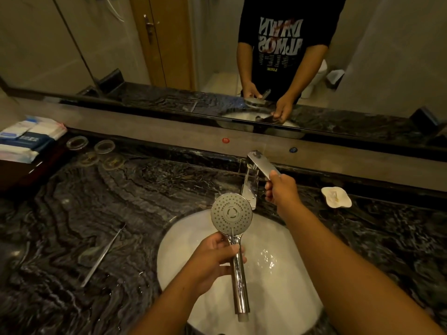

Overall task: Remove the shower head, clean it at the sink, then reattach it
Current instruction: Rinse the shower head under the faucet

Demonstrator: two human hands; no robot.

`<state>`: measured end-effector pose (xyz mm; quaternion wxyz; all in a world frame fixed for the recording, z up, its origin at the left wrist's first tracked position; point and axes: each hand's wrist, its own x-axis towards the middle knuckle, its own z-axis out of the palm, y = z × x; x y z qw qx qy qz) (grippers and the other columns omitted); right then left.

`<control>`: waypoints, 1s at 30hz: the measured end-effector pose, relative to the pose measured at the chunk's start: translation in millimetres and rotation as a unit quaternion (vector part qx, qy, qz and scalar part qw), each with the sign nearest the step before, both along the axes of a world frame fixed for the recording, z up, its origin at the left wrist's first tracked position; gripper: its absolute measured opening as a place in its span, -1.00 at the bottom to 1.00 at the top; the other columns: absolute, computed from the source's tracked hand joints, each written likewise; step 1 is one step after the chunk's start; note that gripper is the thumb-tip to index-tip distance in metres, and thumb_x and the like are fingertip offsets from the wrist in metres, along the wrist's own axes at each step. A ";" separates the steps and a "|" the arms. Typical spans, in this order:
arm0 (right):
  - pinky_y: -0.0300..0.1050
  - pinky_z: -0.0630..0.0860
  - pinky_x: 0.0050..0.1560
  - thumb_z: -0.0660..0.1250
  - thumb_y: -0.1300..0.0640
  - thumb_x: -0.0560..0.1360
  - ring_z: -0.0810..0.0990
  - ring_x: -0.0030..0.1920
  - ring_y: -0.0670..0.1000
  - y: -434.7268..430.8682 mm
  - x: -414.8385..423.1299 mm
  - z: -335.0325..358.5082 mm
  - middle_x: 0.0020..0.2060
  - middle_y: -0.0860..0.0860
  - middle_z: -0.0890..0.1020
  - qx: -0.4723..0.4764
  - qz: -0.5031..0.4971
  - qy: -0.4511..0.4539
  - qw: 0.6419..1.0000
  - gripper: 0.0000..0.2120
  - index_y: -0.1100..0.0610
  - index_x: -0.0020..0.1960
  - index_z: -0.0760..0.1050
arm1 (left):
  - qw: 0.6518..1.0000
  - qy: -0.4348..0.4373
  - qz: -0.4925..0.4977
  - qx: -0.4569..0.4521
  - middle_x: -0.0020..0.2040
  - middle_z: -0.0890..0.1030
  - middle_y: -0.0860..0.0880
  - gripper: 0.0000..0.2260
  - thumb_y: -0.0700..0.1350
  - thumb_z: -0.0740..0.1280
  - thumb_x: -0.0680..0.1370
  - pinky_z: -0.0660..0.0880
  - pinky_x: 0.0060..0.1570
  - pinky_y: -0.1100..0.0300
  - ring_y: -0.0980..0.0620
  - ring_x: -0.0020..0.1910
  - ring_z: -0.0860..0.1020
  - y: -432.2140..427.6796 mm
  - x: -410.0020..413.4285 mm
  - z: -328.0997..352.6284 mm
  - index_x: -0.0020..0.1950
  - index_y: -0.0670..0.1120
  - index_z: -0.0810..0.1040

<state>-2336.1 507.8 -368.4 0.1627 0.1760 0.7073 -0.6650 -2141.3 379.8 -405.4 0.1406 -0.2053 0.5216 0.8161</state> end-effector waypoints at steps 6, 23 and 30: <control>-0.16 0.46 -0.31 0.17 0.09 0.68 0.41 -0.39 -0.04 5.7 1.5 9.1 -0.33 0.06 0.49 -0.037 0.024 -0.041 0.998 -0.68 0.30 0.28 0.47 | 1.000 0.002 -0.003 -0.026 0.12 0.62 -0.37 -0.71 -0.31 0.36 0.54 0.61 0.04 -0.11 -0.19 -0.03 0.66 7.7 0.6 7.7 0.26 -0.22 0.50; -0.04 0.67 -0.02 0.42 0.19 0.54 0.73 0.02 0.06 37.4 127.5 28.4 0.05 0.06 0.71 -0.091 0.247 0.056 0.963 -0.75 0.11 0.21 0.55 | 0.991 0.061 -0.014 -0.122 0.06 0.70 -0.20 -0.74 -0.31 0.34 0.53 0.59 0.14 -0.18 -0.20 0.07 0.67 25.3 -9.5 72.9 0.21 -0.17 0.58; 0.05 0.68 0.03 0.35 0.23 0.57 0.71 0.00 0.14 44.6 109.0 56.8 0.02 0.16 0.71 -0.044 0.208 0.142 0.967 -0.81 0.15 0.18 0.58 | 0.990 0.063 -0.041 -0.118 0.07 0.70 -0.21 -0.78 -0.16 0.34 0.58 0.56 0.17 -0.22 -0.20 0.08 0.67 40.8 1.6 70.5 0.23 -0.13 0.57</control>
